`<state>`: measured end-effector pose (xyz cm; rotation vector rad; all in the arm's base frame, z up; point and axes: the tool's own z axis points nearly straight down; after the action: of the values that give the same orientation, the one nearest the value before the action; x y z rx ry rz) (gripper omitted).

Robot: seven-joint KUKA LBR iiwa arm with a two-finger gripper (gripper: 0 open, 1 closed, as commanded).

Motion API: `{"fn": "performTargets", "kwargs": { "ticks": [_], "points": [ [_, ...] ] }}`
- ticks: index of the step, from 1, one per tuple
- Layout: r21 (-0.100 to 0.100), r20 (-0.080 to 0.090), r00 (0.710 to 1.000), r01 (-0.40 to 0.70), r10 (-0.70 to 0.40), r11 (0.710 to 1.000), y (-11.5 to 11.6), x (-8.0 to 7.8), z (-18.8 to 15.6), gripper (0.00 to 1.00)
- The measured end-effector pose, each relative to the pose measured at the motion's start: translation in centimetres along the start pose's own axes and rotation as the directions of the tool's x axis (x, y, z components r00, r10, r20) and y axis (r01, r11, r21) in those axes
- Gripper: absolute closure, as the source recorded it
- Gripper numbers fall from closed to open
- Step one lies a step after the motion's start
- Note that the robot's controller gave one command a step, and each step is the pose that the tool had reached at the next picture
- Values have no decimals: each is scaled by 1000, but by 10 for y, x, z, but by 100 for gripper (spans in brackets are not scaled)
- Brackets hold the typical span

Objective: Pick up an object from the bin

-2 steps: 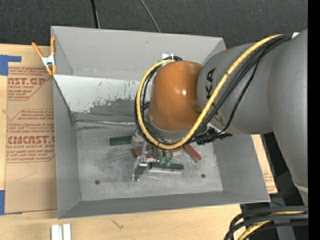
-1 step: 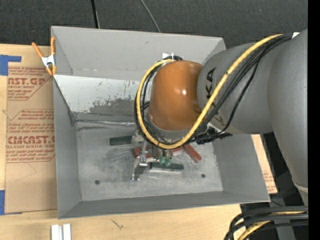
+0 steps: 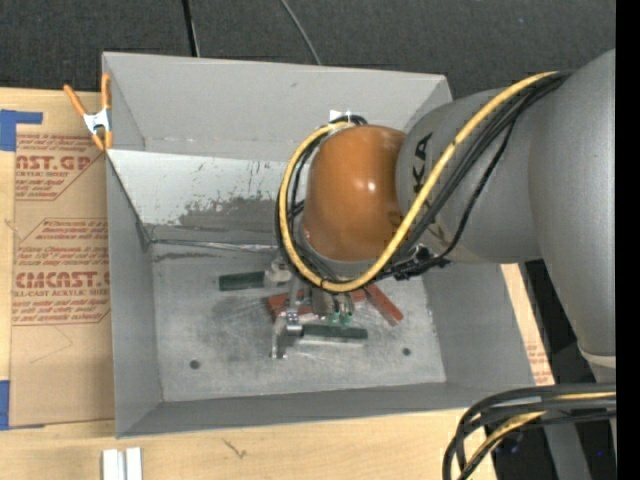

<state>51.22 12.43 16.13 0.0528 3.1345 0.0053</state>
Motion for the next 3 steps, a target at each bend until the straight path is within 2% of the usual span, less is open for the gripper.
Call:
{"fn": "performTargets", "kwargs": {
  "ticks": [1,2,3],
  "points": [
    [-7,33,997,65,-64,998,-27,-28,79,100],
    [-7,33,997,65,-65,998,-27,-28,79,100],
    [-5,23,998,66,-66,998,-28,-26,77,100]
  ]
}}
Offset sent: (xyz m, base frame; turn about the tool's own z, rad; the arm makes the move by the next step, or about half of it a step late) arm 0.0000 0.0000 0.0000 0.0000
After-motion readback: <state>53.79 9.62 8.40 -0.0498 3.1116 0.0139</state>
